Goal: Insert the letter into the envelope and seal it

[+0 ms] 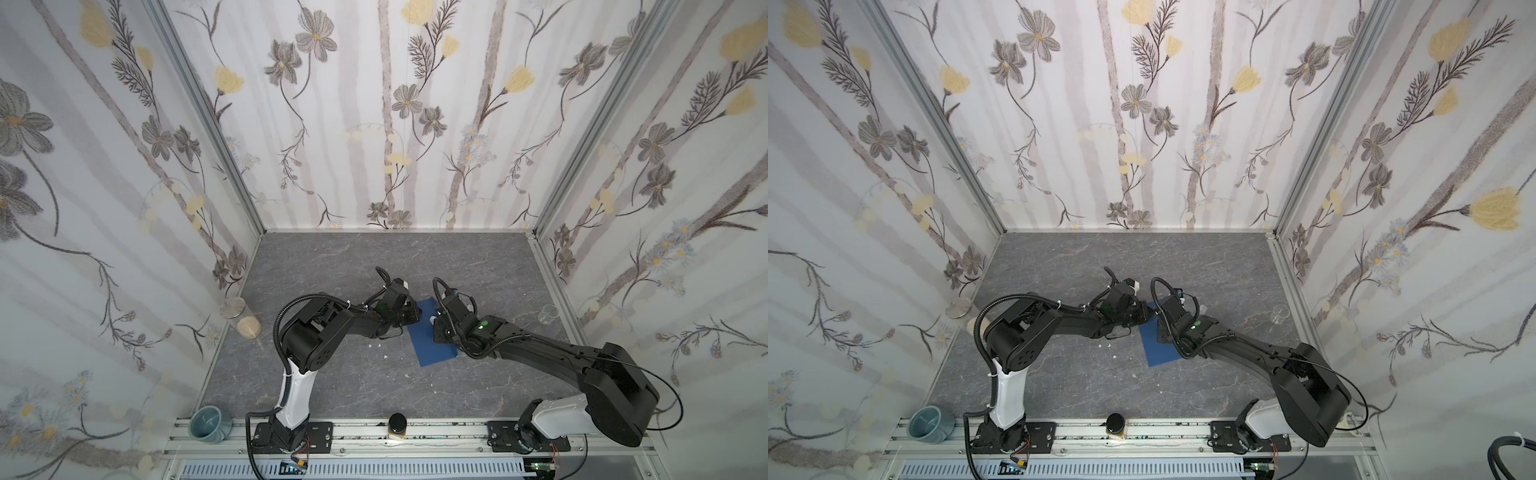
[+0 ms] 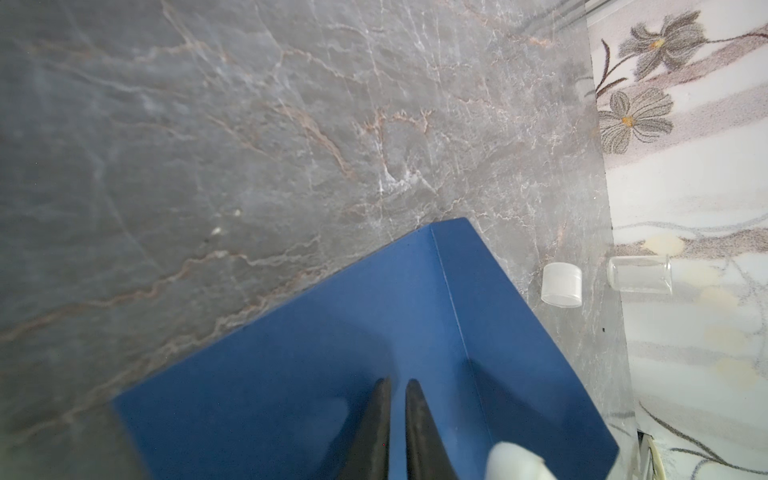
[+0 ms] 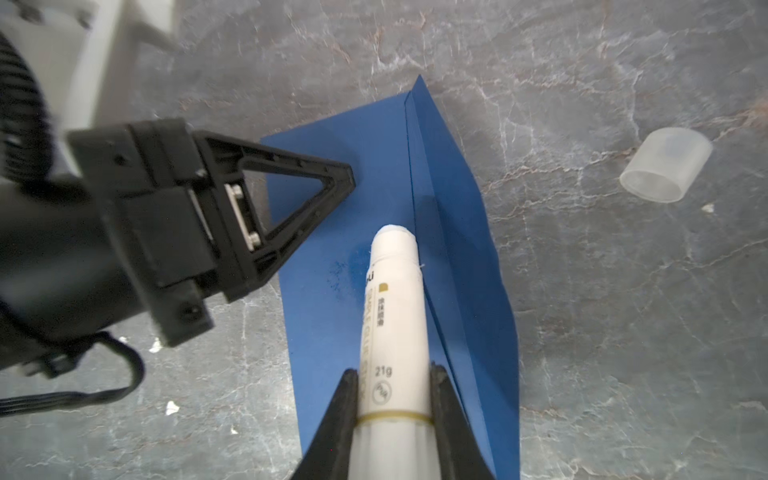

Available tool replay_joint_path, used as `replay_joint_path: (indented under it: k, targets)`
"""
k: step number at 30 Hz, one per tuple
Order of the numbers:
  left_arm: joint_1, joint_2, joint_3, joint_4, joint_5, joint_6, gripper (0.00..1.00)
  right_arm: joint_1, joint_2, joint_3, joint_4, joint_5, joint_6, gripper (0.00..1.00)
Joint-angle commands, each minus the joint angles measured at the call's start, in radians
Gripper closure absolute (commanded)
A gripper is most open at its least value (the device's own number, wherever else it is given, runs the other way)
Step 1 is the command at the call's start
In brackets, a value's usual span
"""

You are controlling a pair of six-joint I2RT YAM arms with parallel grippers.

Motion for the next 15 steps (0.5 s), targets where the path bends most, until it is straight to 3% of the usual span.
replay_joint_path:
  k: [1, 15]
  targets:
    - [-0.001, 0.014, -0.004, -0.196, -0.019, 0.0, 0.87, 0.005, -0.02, 0.0, -0.035, 0.017, 0.013, 1.0]
    - [-0.003, 0.017, -0.008, -0.196, -0.017, -0.003, 0.87, 0.059, 0.049, -0.022, 0.025, -0.035, 0.043, 1.0]
